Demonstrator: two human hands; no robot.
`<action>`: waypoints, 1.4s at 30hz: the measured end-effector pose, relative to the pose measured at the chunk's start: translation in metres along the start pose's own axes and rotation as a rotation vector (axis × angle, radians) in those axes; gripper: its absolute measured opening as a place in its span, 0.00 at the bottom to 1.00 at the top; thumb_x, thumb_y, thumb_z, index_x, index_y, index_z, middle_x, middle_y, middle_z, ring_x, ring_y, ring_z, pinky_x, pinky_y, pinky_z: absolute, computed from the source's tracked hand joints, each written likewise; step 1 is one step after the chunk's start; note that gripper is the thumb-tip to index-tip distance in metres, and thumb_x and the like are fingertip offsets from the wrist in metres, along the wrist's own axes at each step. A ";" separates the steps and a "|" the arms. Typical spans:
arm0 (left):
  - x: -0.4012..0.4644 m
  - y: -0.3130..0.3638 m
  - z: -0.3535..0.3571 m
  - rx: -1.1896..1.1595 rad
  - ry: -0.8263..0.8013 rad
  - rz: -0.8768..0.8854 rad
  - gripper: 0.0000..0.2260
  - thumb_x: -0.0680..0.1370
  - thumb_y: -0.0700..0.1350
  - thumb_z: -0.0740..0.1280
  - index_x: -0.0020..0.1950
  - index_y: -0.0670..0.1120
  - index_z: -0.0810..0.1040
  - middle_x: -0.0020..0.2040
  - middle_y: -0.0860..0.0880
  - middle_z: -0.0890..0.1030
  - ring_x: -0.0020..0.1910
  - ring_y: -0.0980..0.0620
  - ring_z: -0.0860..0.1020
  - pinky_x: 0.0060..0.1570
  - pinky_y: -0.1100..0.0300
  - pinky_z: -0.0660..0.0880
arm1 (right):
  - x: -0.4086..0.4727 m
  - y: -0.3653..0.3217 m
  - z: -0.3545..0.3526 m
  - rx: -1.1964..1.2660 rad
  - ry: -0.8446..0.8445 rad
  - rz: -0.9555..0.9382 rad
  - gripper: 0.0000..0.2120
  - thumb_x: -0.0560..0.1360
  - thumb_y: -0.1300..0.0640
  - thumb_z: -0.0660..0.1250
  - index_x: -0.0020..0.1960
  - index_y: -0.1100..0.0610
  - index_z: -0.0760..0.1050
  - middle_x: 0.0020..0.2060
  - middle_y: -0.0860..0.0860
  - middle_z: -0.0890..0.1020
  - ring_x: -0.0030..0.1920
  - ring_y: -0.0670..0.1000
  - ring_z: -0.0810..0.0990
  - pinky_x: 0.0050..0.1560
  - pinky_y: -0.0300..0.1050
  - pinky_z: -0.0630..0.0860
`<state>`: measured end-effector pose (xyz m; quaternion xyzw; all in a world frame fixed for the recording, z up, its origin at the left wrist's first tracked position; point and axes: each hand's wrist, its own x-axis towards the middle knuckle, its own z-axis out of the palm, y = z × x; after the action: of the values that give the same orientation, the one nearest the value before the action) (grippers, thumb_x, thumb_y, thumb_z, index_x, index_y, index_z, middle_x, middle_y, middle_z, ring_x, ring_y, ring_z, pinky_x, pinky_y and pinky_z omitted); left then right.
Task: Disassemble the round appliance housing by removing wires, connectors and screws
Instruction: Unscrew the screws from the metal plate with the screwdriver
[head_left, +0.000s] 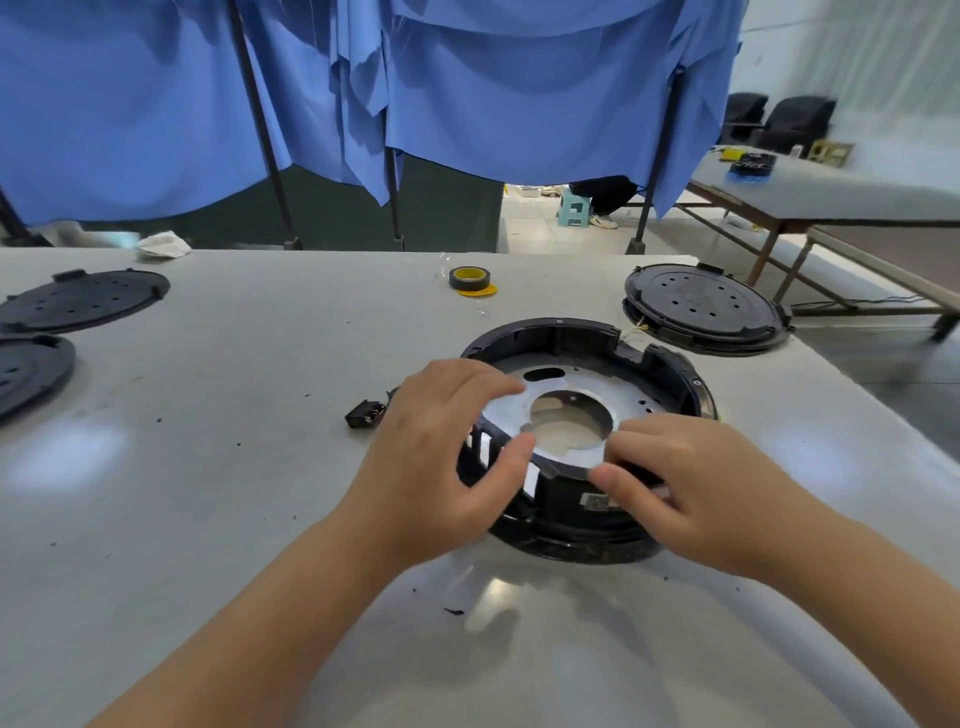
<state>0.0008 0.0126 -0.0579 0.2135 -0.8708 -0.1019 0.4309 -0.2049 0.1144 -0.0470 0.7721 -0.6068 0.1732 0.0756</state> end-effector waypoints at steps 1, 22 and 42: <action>0.000 0.003 0.001 0.016 -0.023 0.025 0.15 0.74 0.51 0.64 0.55 0.44 0.79 0.51 0.53 0.79 0.54 0.55 0.75 0.57 0.60 0.69 | -0.004 0.003 0.001 -0.013 0.028 -0.021 0.26 0.78 0.38 0.48 0.35 0.55 0.72 0.29 0.47 0.73 0.32 0.50 0.72 0.32 0.47 0.70; 0.029 0.014 -0.001 -0.047 0.037 -0.014 0.22 0.66 0.65 0.69 0.44 0.47 0.78 0.37 0.56 0.77 0.37 0.58 0.74 0.39 0.67 0.71 | 0.068 -0.010 -0.044 -0.095 0.200 -0.015 0.27 0.77 0.37 0.47 0.28 0.51 0.70 0.21 0.45 0.71 0.24 0.43 0.70 0.27 0.41 0.67; 0.052 -0.015 -0.048 -1.202 0.299 -0.841 0.27 0.65 0.71 0.67 0.48 0.50 0.85 0.52 0.47 0.84 0.50 0.47 0.83 0.48 0.52 0.78 | 0.056 0.008 -0.012 0.376 0.718 0.344 0.30 0.77 0.51 0.65 0.74 0.58 0.58 0.70 0.53 0.63 0.72 0.47 0.59 0.71 0.36 0.55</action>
<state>0.0147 -0.0248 0.0026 0.2678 -0.4423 -0.6862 0.5117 -0.2034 0.0650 -0.0168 0.5511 -0.6197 0.5479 0.1101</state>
